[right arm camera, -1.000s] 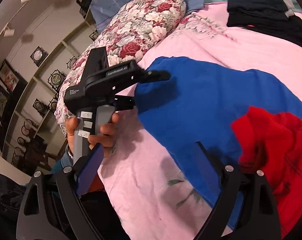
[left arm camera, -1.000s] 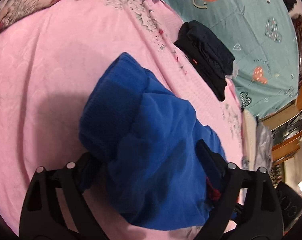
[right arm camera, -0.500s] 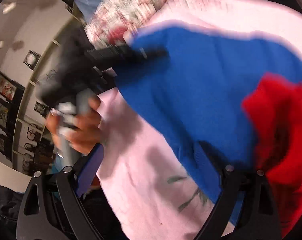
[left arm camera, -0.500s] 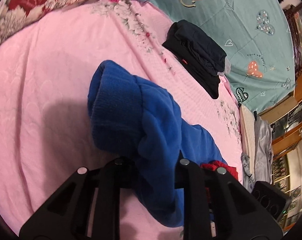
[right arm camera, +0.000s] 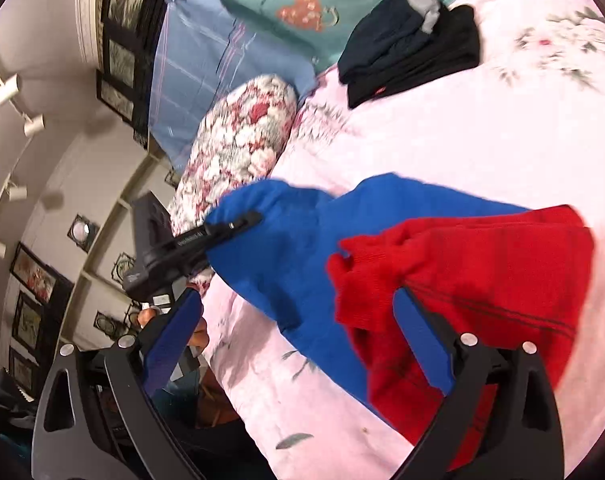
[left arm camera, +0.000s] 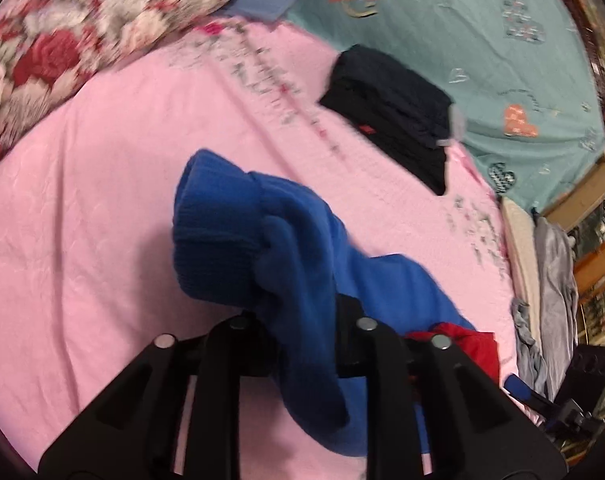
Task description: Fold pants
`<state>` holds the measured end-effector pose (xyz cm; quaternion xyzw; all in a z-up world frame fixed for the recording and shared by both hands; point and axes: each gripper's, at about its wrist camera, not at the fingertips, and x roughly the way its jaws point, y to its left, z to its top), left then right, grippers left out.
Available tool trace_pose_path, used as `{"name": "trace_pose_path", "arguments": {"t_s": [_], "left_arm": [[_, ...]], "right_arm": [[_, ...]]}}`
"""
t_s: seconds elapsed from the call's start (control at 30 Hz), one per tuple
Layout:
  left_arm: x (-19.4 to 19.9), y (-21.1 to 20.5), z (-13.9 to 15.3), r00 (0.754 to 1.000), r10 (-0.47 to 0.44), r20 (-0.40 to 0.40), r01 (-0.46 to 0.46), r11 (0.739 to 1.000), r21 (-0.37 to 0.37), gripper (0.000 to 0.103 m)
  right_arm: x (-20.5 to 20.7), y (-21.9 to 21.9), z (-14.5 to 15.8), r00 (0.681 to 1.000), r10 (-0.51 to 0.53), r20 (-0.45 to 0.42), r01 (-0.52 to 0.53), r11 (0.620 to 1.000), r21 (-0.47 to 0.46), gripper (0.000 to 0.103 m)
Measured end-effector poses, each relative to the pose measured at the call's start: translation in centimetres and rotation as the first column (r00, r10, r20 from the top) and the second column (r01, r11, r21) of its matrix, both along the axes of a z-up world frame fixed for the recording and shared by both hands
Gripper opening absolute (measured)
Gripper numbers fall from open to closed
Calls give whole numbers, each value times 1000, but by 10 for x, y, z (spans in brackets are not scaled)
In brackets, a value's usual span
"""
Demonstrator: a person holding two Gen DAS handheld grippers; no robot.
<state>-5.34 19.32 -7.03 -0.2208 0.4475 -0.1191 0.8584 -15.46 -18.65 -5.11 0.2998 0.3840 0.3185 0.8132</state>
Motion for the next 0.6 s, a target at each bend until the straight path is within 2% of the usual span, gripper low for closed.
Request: {"name": "trace_pose_path", "arguments": {"t_s": [0.03, 0.07, 0.13, 0.2, 0.37, 0.43, 0.47, 0.5, 0.53, 0.6], "left_arm": [[1, 8, -9, 999, 17, -32, -17, 1000, -20, 38], [0, 14, -16, 998, 21, -51, -24, 999, -46, 43], [-6, 19, -23, 998, 24, -63, -28, 998, -61, 60], [-11, 18, -25, 998, 10, -58, -14, 998, -68, 71], [1, 5, -36, 999, 6, -41, -9, 998, -70, 82], [6, -4, -34, 1000, 8, -16, -9, 999, -41, 85], [7, -6, -34, 1000, 3, -14, -3, 999, -51, 84], [8, -6, -34, 1000, 5, -16, -6, 998, -62, 76], [8, -5, -35, 1000, 8, -20, -9, 997, -73, 49], [9, 0, -37, 999, -12, -30, 8, 994, -112, 24]], "right_arm": [[-1, 0, 0, 1000, -2, 5, 2, 1000, 0, 97], [-1, 0, 0, 1000, 1, 9, -1, 1000, 2, 97], [0, 5, -1, 1000, 17, 9, -17, 1000, 10, 97], [1, 7, -1, 999, 35, 7, -36, 999, 12, 97], [4, 30, -3, 995, 104, -1, -104, 994, -18, 97], [5, 40, -3, 992, 124, -12, -125, 992, -32, 97], [7, 45, -3, 991, 134, -16, -135, 990, -41, 97], [6, 48, -2, 990, 140, -14, -141, 989, -45, 97], [5, 49, -2, 989, 145, -11, -145, 988, -44, 97], [4, 50, 1, 989, 149, -4, -149, 988, -37, 97]]}}
